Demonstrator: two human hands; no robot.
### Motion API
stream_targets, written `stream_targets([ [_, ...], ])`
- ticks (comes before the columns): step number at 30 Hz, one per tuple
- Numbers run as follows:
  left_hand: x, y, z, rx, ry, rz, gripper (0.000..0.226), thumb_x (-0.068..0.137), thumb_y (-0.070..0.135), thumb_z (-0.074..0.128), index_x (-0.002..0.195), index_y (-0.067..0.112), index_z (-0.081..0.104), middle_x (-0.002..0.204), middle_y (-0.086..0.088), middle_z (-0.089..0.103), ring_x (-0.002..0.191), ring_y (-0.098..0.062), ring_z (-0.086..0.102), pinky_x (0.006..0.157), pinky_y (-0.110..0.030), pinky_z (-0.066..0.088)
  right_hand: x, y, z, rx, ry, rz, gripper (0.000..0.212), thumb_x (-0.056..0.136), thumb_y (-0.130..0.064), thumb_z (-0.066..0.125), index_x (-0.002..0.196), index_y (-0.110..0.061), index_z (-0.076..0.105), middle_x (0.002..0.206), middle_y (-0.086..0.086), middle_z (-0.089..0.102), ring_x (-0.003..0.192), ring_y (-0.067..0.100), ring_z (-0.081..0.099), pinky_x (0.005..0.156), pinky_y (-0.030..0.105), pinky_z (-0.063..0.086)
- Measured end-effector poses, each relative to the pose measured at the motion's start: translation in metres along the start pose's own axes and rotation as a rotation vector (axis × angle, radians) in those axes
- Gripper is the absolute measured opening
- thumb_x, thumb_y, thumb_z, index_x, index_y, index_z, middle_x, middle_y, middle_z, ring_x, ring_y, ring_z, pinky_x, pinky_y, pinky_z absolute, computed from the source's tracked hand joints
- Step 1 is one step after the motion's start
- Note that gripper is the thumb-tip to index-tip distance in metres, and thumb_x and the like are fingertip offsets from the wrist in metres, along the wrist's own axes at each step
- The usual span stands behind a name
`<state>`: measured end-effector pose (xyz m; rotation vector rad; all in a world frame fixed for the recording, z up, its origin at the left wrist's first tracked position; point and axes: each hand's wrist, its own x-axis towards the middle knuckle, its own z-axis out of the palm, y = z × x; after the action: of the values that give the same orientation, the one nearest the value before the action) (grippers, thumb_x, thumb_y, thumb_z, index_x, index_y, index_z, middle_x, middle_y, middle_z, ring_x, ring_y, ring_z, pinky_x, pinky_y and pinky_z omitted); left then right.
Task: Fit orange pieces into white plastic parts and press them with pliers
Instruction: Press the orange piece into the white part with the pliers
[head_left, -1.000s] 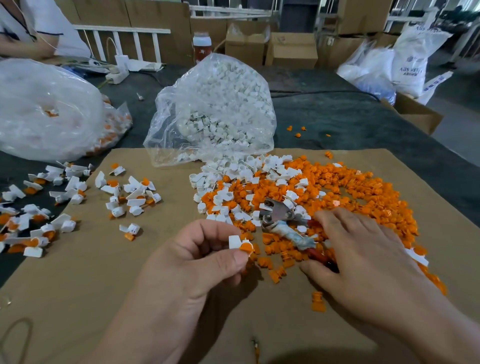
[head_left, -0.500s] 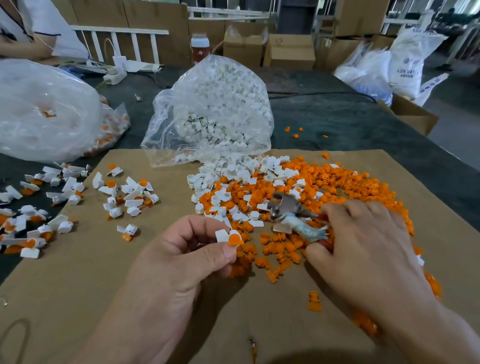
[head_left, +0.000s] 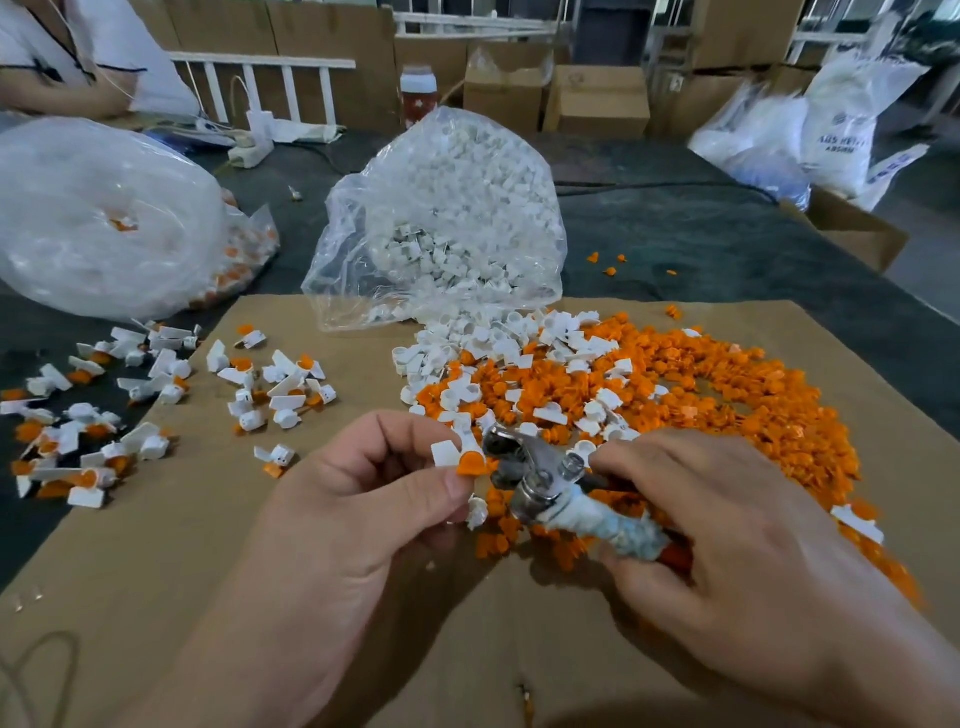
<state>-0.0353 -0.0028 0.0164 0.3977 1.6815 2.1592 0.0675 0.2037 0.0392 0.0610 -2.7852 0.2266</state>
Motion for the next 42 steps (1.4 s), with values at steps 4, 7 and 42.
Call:
stream_targets([
  [4,-0.0007,-0.0010,0.0004,0.055,-0.026,0.034,0.038,0.049,0.023,0.089,0.084,0.016,0.077,0.066,-0.008,0.066,0.055,-0.016,0.060,0.049,-0.023,0.052,-0.0010,-0.0005,-0.0022,0.005,-0.034,-0.004,0.049,0.075,-0.047,0.052,0.117,-0.023,0.060,0.103,-0.011,0.063,0.095,0.007,0.048,0.081,0.030,0.040],
  [7,-0.0013,-0.0021,0.0014,0.061,-0.031,0.057,0.035,0.051,0.028,0.087,0.082,0.017,0.077,0.065,-0.009,0.066,0.054,-0.016,0.060,0.049,-0.021,0.050,-0.0016,-0.0004,-0.0033,-0.001,-0.058,0.006,0.051,0.075,-0.047,0.052,0.118,-0.022,0.062,0.106,-0.010,0.063,0.098,0.007,0.048,0.083,0.030,0.039],
  [42,-0.0084,0.0053,0.0030,0.290,-0.075,0.195,0.020,0.064,0.030,0.079,0.084,0.028,0.077,0.071,-0.006,0.071,0.061,-0.013,0.066,0.058,-0.017,0.053,-0.0034,-0.0080,0.0011,-0.016,-0.020,0.021,0.031,0.077,-0.055,0.047,0.067,-0.027,0.055,0.060,-0.012,0.047,0.054,0.012,0.046,0.046,0.027,0.038],
])
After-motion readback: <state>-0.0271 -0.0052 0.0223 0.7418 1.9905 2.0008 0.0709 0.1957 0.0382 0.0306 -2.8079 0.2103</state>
